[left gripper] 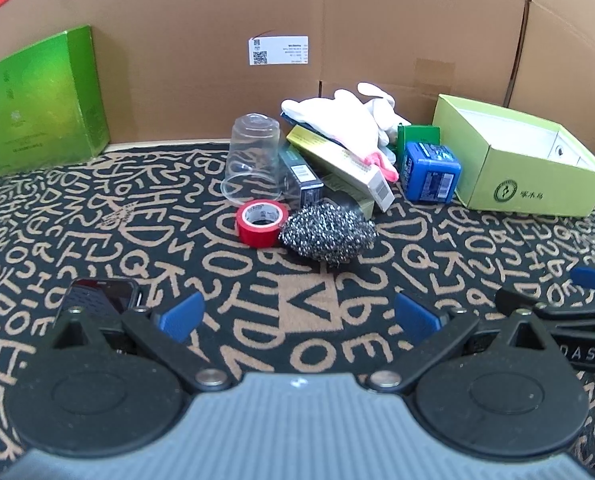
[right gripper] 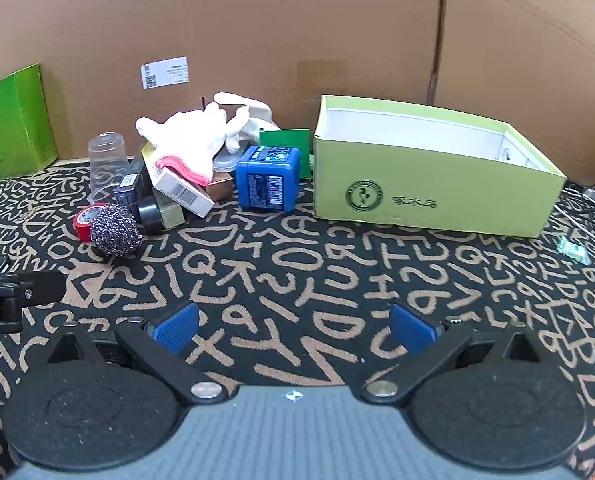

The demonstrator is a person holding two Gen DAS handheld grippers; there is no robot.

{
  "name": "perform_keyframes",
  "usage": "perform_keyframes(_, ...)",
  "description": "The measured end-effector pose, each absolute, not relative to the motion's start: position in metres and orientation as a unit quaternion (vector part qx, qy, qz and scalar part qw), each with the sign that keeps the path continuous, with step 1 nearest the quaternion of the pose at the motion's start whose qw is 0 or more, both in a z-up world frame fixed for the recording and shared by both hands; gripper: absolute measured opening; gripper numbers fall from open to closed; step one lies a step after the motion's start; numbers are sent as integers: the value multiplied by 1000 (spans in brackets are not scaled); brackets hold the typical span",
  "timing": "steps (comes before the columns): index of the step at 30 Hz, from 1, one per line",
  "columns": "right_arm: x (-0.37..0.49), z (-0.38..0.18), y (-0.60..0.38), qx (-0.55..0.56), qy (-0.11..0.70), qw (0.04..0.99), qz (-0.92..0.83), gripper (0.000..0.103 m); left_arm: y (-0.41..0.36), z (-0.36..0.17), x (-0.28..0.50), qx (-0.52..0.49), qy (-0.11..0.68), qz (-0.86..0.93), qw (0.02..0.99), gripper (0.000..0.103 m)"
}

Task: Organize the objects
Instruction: 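Grasp the steel wool scrubber with the right tool while the left tool grasps the red tape roll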

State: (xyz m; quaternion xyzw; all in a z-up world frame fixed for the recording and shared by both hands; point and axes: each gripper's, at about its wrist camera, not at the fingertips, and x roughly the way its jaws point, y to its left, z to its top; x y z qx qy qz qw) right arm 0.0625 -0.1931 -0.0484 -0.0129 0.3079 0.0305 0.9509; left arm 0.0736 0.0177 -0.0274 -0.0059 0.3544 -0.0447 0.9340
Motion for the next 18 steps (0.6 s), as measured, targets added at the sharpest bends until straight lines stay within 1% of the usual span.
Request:
perform_keyframes(5,78,-49,-185,-1,308,947,93,103,45,-22,93,-32,354,-52,933,103)
perform_keyframes(10,95,-48,-162,-2,280,943,179,103,66,-16,108,-40,349,-43,935,103)
perform_keyframes(11,99,-47,-154,-9,275,943,189,98,68,-16,112,-40,347,-44,936,103)
perform_keyframes(15,118,-47,-126,-43,258,938,228,89,74,-16,124,-29,342,-46,938,103)
perform_keyframes(17,128,-50,-114,-59,253,934,247,79,77,-16,130,-36,343,-48,937,103)
perform_keyframes(18,133,-51,-109,-65,256,931,254,76,77,-16,133,-40,342,-52,937,103)
